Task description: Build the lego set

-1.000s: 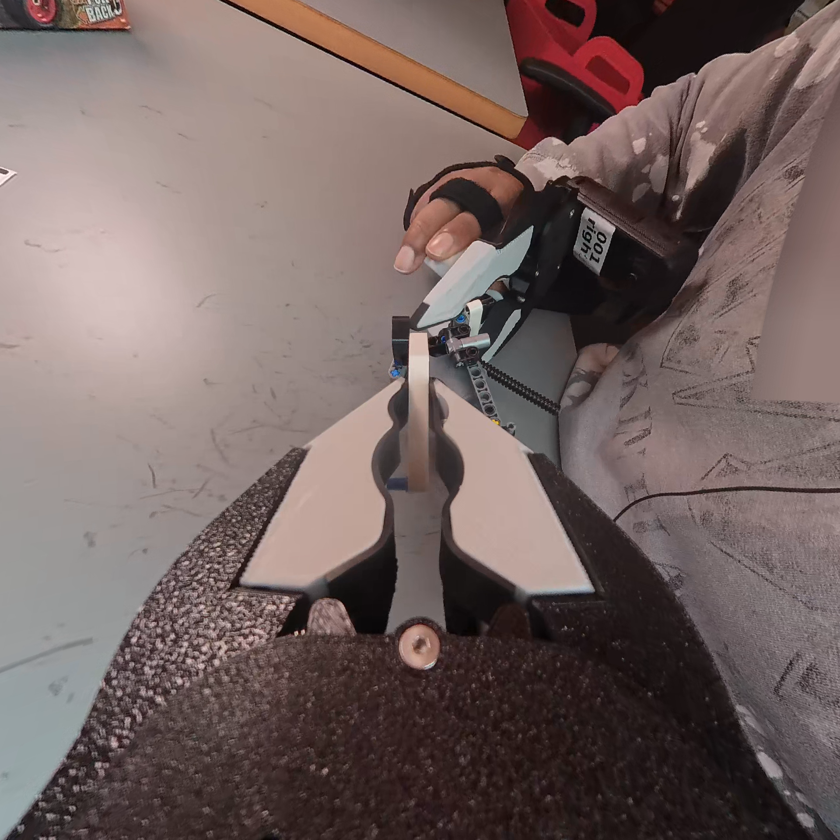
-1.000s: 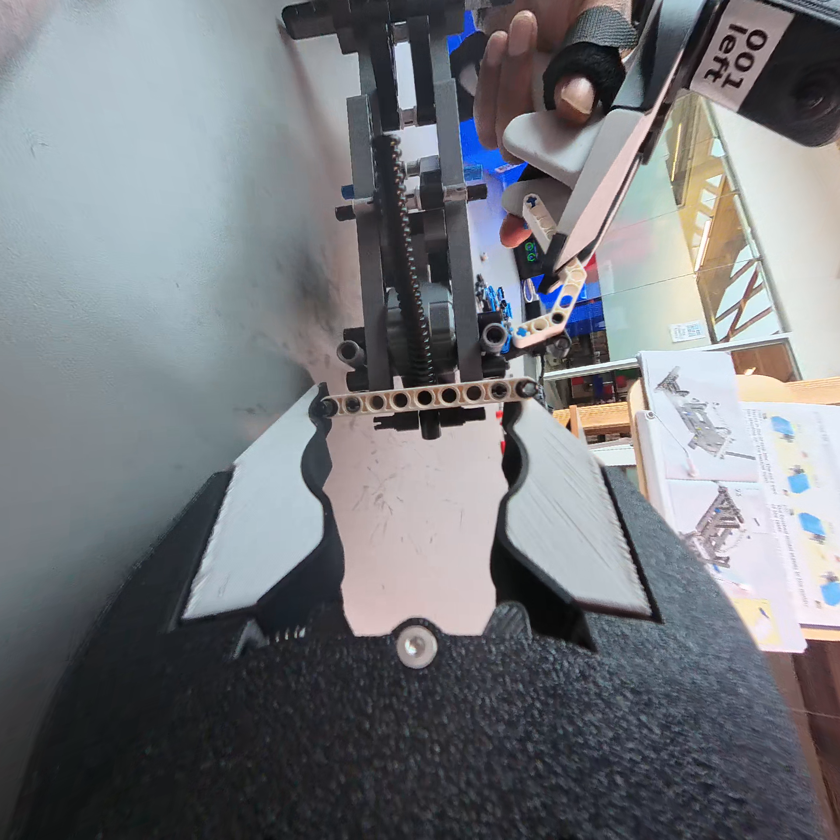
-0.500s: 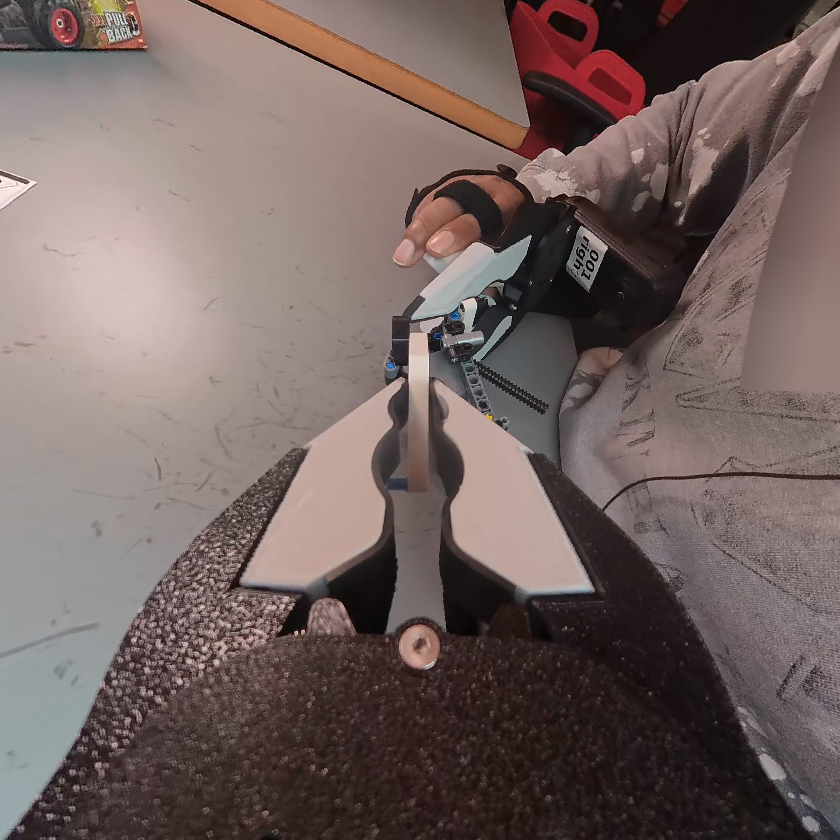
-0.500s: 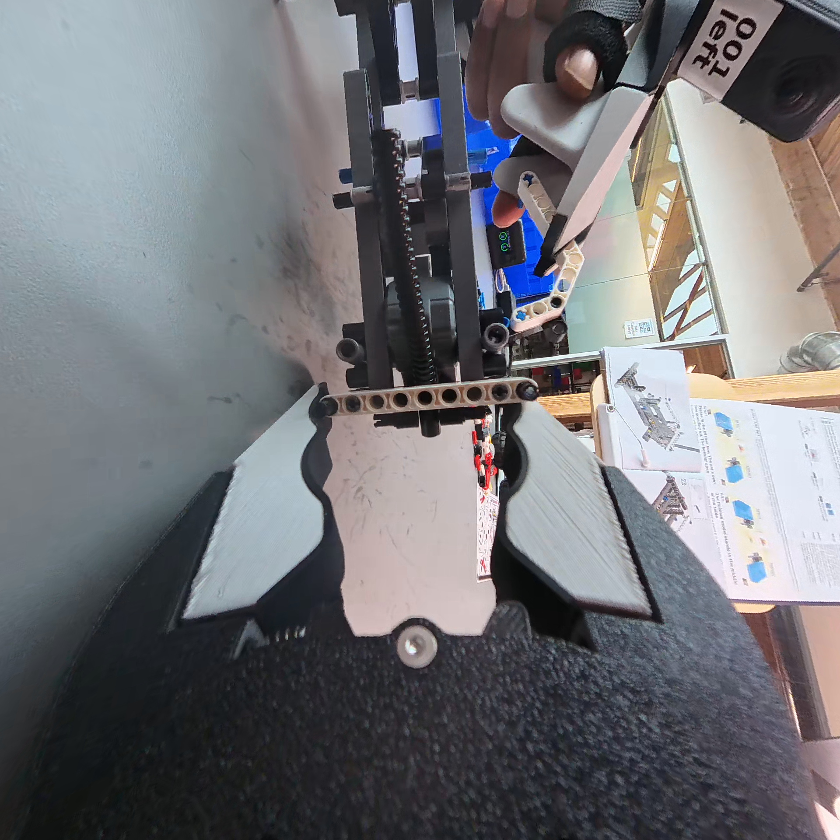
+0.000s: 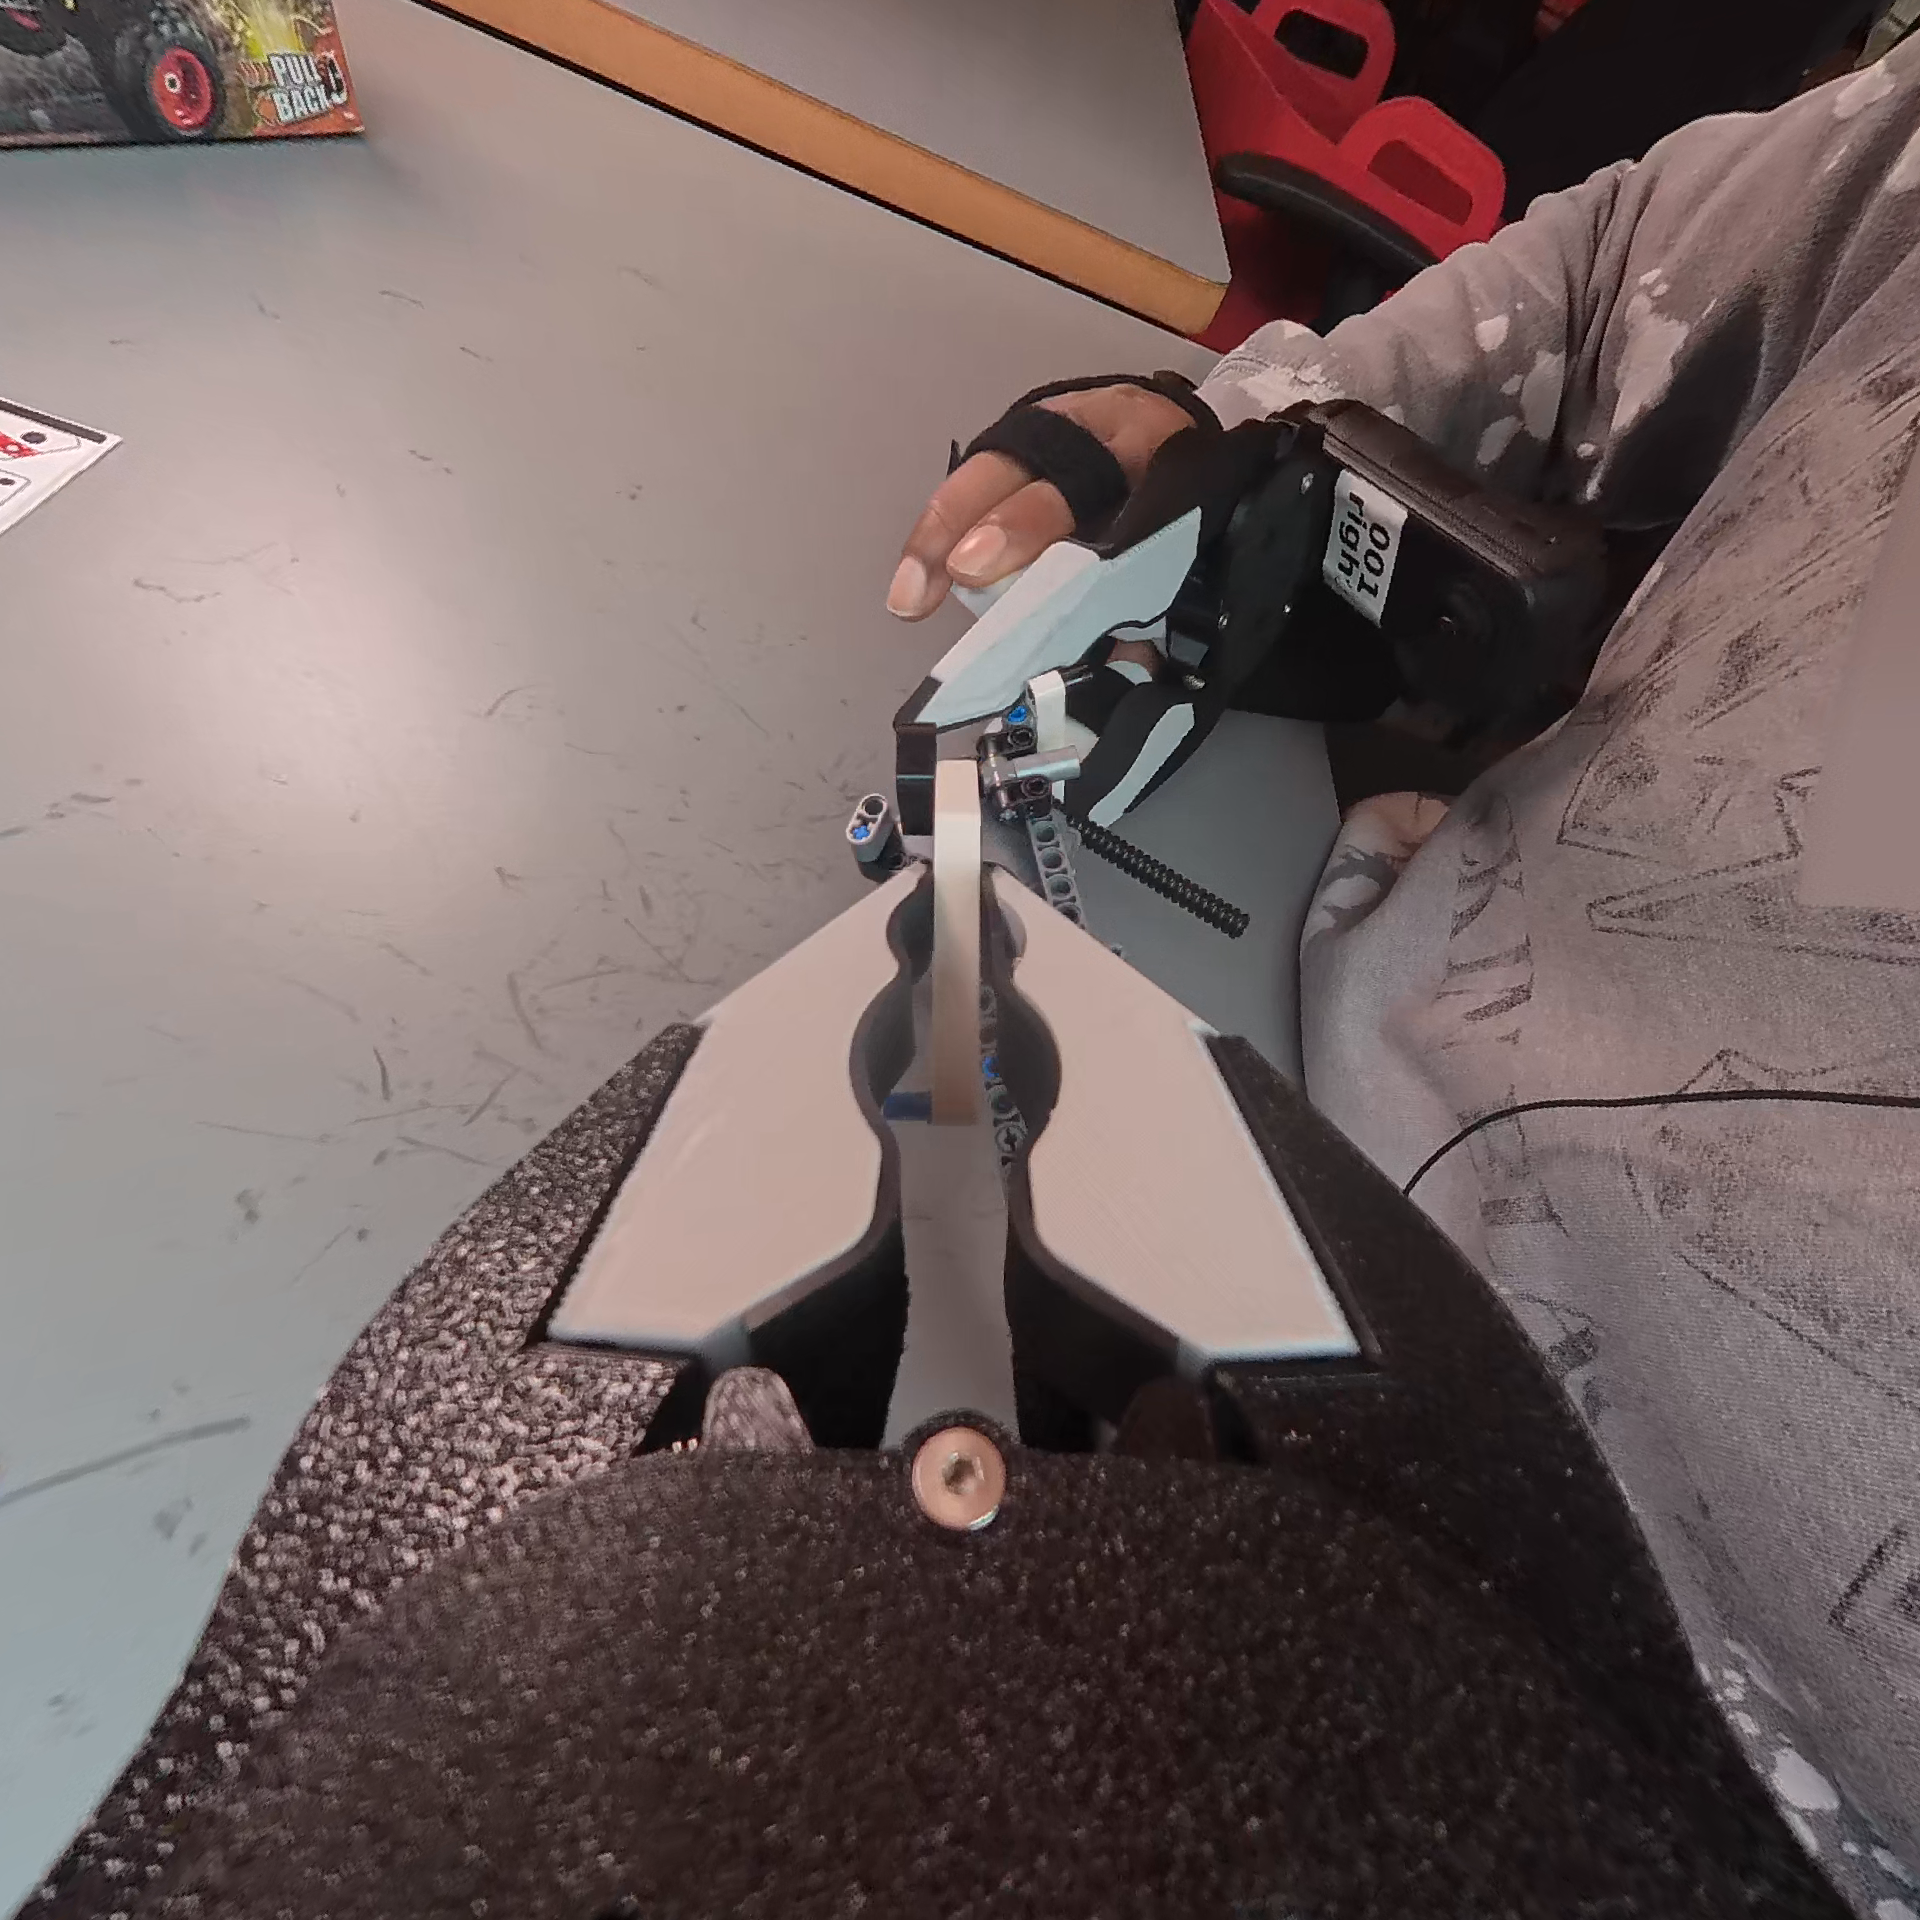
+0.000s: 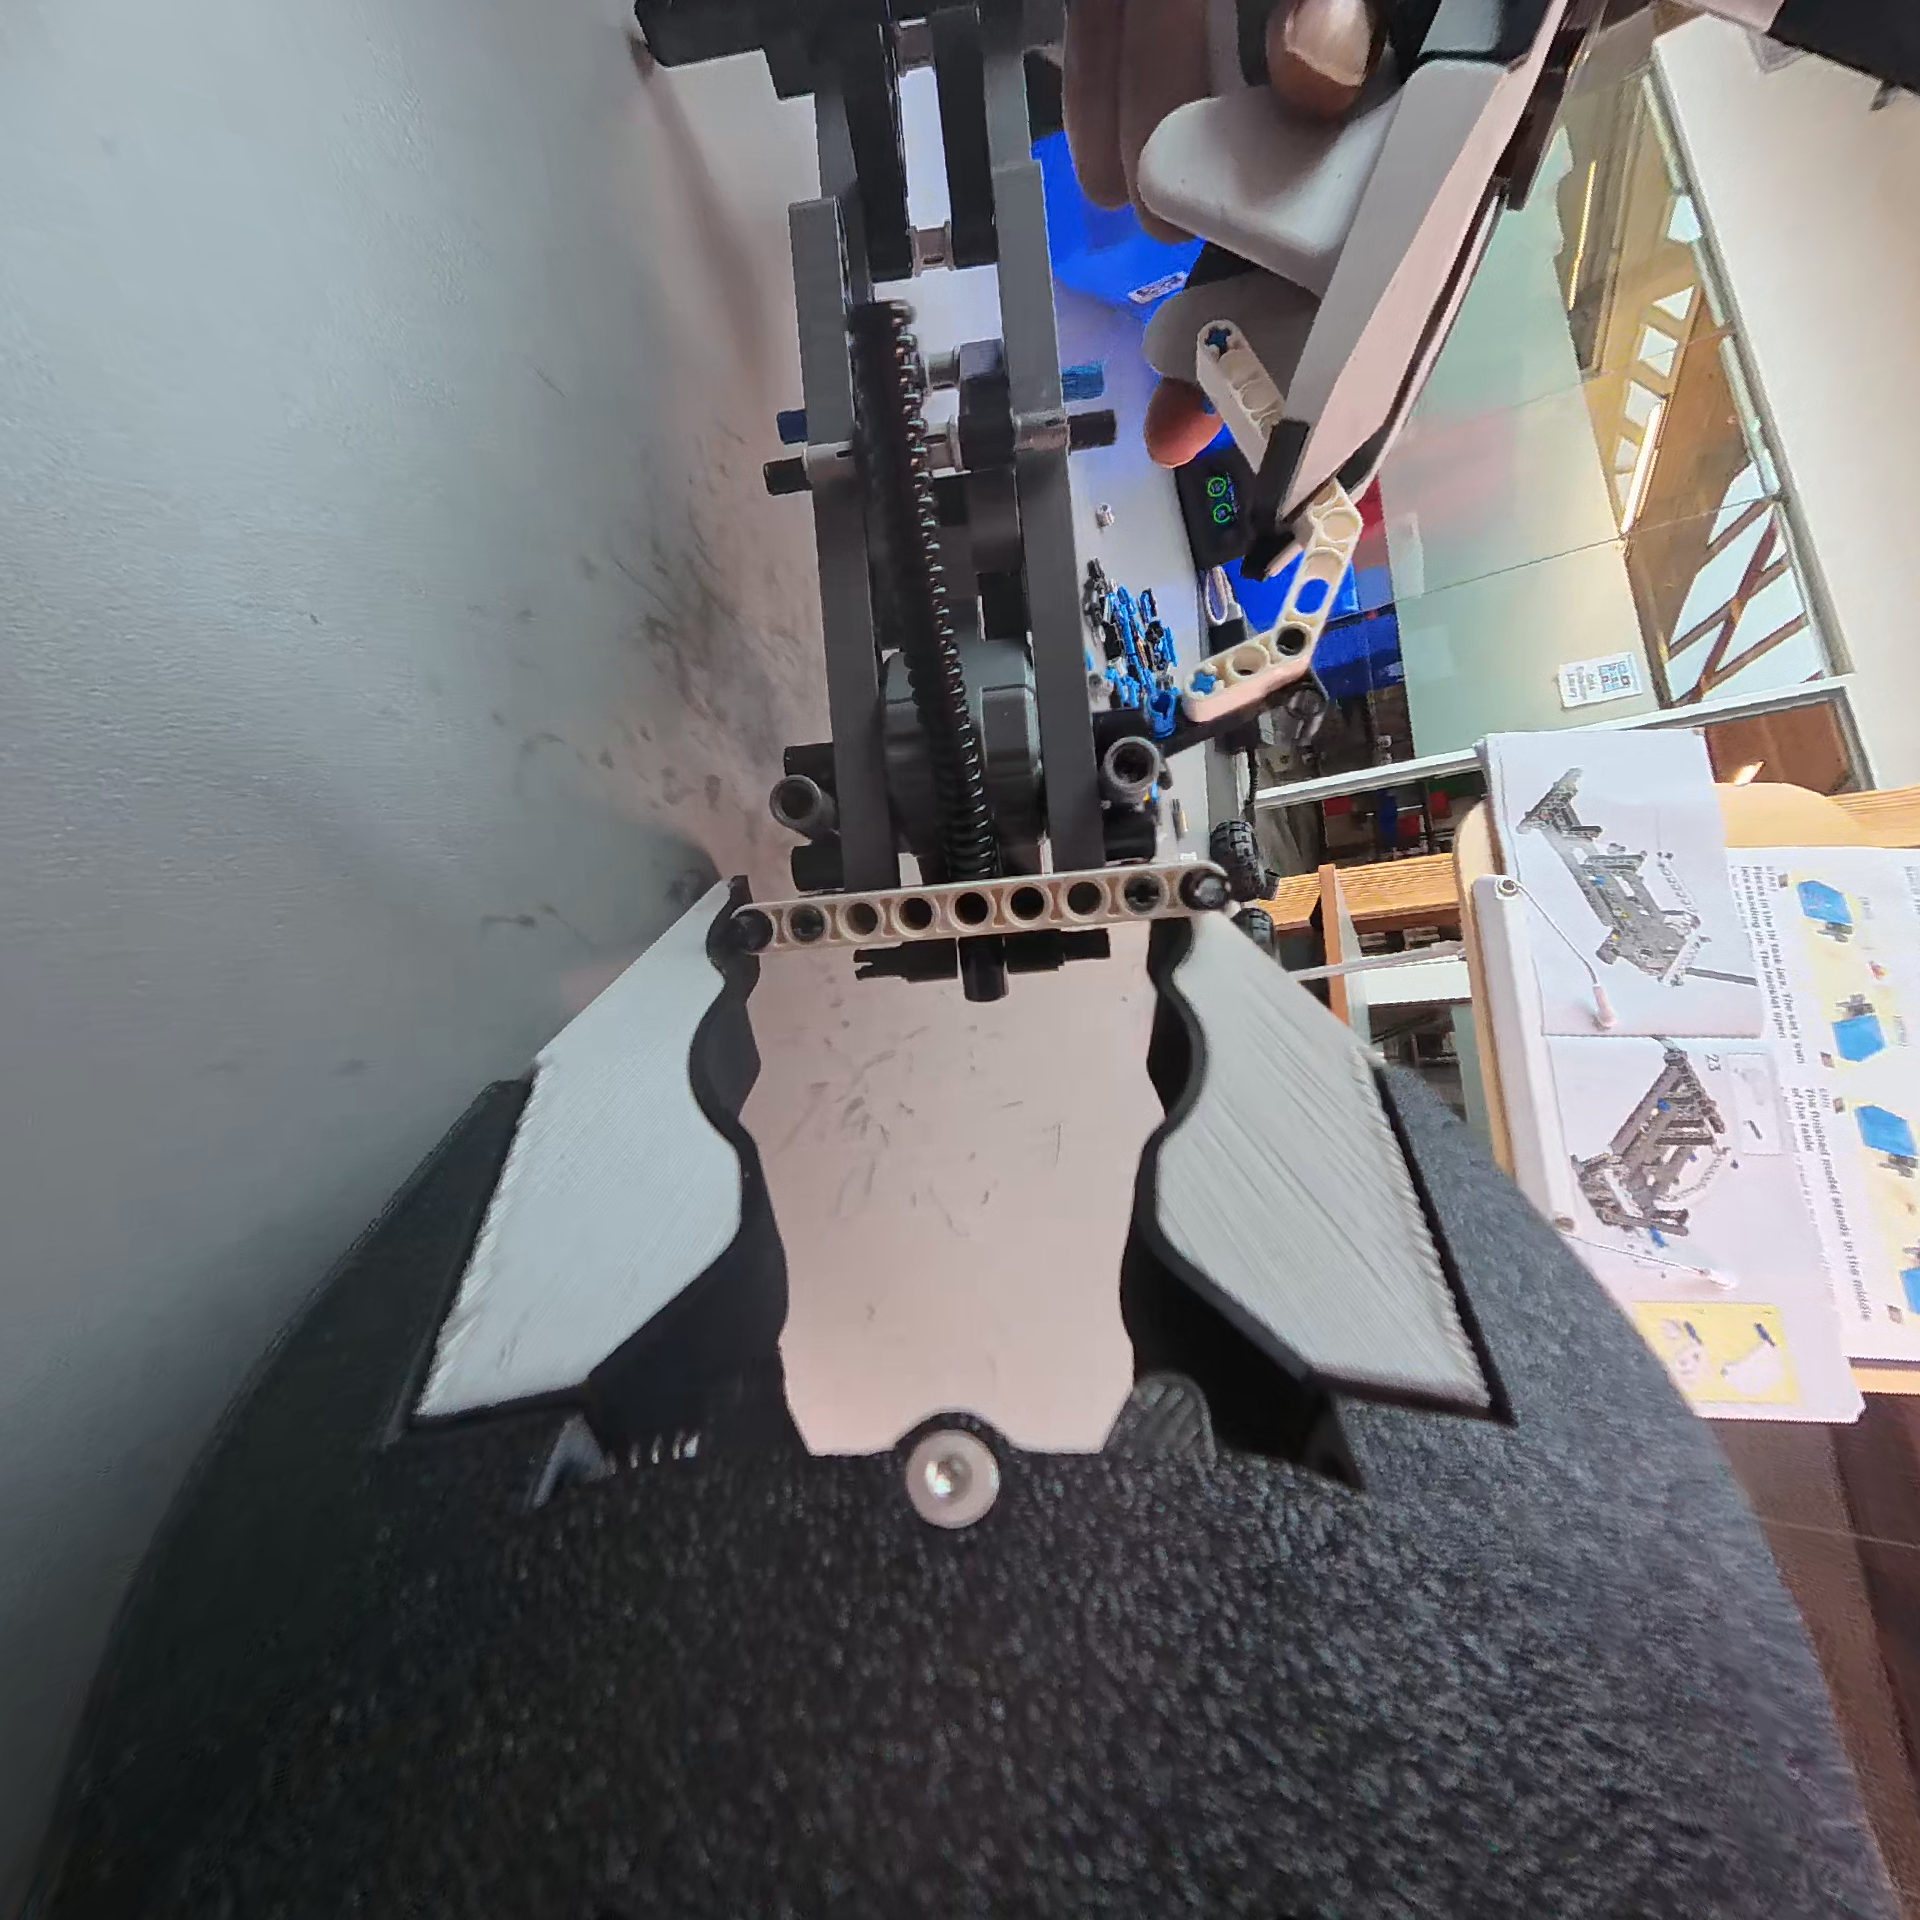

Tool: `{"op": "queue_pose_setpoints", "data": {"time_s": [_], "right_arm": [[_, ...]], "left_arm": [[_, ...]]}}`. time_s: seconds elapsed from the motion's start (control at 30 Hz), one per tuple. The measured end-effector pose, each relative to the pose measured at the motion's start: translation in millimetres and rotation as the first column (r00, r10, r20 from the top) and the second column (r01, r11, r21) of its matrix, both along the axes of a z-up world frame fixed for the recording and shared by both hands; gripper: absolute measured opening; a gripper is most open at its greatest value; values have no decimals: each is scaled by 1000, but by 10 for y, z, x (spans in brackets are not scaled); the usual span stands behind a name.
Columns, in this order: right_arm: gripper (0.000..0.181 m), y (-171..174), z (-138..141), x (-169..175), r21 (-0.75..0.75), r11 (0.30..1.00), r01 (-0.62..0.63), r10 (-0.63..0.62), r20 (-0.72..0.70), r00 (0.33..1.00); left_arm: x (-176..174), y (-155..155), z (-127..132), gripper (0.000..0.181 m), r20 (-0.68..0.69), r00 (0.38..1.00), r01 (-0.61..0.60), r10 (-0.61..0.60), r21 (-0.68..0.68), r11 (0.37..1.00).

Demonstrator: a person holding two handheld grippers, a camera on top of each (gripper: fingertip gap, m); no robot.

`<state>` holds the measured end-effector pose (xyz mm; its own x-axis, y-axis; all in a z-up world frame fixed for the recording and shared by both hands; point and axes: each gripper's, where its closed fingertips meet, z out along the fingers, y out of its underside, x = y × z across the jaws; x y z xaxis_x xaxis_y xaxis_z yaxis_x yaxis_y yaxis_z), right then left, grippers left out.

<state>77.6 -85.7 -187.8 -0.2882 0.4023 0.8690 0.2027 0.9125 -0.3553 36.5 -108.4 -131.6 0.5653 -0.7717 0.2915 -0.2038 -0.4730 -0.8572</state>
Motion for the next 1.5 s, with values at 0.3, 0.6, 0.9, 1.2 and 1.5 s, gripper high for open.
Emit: {"op": "queue_pose_setpoints", "data": {"time_s": [0.3, 0.6, 0.9, 1.2, 1.5], "right_arm": [[75, -102, -73, 53, -353, 933, 62, 36, 265, 964], [75, -103, -108, 135, -675, 683, 279, 162, 512, 843], [76, -36, -133, 91, -744, 576, 338, 197, 528, 826], [76, 2, -130, 74, -756, 575, 313, 228, 515, 826], [76, 31, -127, 48, -776, 557, 296, 248, 496, 832]], "left_arm": [[-214, 94, -100, 8, -187, 980, -62, 73, 65, 996], [-110, 121, -126, 7, -160, 986, -38, 39, 11, 999], [34, 224, -312, 8, -200, 980, -28, 12, -75, 997], [73, 240, -290, 8, -205, 979, -36, 19, -81, 996], [64, 234, -277, 9, -87, 996, -23, 12, -124, 992]]}}
